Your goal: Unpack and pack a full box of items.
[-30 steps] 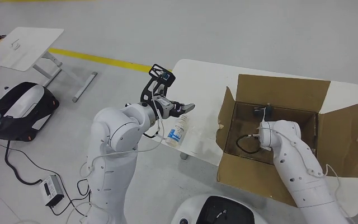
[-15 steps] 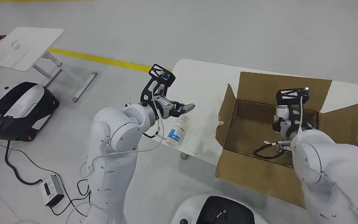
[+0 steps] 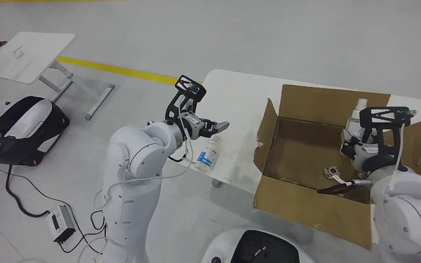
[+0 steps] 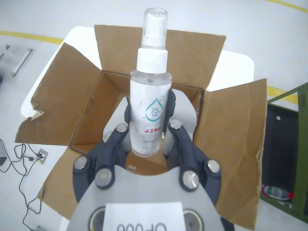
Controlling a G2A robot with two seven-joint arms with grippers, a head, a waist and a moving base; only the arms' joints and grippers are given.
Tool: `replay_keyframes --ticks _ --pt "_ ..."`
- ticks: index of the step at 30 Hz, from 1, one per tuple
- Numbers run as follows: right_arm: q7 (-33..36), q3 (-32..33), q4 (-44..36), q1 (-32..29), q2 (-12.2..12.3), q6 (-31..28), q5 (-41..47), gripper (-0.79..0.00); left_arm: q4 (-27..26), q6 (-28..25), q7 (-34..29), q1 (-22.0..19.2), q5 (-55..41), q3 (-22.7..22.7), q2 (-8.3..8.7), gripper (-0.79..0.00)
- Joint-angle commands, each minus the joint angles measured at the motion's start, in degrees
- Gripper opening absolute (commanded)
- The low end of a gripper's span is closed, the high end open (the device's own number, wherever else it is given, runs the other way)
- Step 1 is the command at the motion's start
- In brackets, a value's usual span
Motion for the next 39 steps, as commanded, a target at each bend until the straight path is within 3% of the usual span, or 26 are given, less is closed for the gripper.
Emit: replay_keyframes --ticks 1,7,11,17,24,30,39 --pt "-0.01 0.0 0.0 0.0 0.0 0.0 0.0 -0.785 0.0 0.0 0.0 0.0 0.0 0.0 0.0 0.0" --pt "-3.03 3.66 -4.54 -2.03 0.27 -0.25 0.23 -0.785 0.0 0.0 0.0 0.0 0.0 0.0 0.0 0.0" --pt "-1.95 12.54 -10.46 -3.44 0.6 1.25 3.71 -0.785 0.0 0.0 0.0 0.0 0.0 0.0 0.0 0.0" --pt "0.69 27.24 -10.46 -4.22 1.63 -3.98 9.06 -0.785 0.0 0.0 0.0 0.0 0.0 0.0 0.0 0.0" --pt "4.95 37.9 -10.46 -12.11 2.55 -9.58 11.05 -0.785 0.0 0.0 0.0 0.0 0.0 0.0 0.0 0.0" --pt "5.06 41.22 -10.46 -20.41 2.86 -12.36 10.17 -0.785 0.0 0.0 0.0 0.0 0.0 0.0 0.0 0.0" --pt "-0.24 36.01 -4.72 -29.35 2.9 -14.69 6.1 -0.785 0.0 0.0 0.0 0.0 0.0 0.0 0.0 0.0"
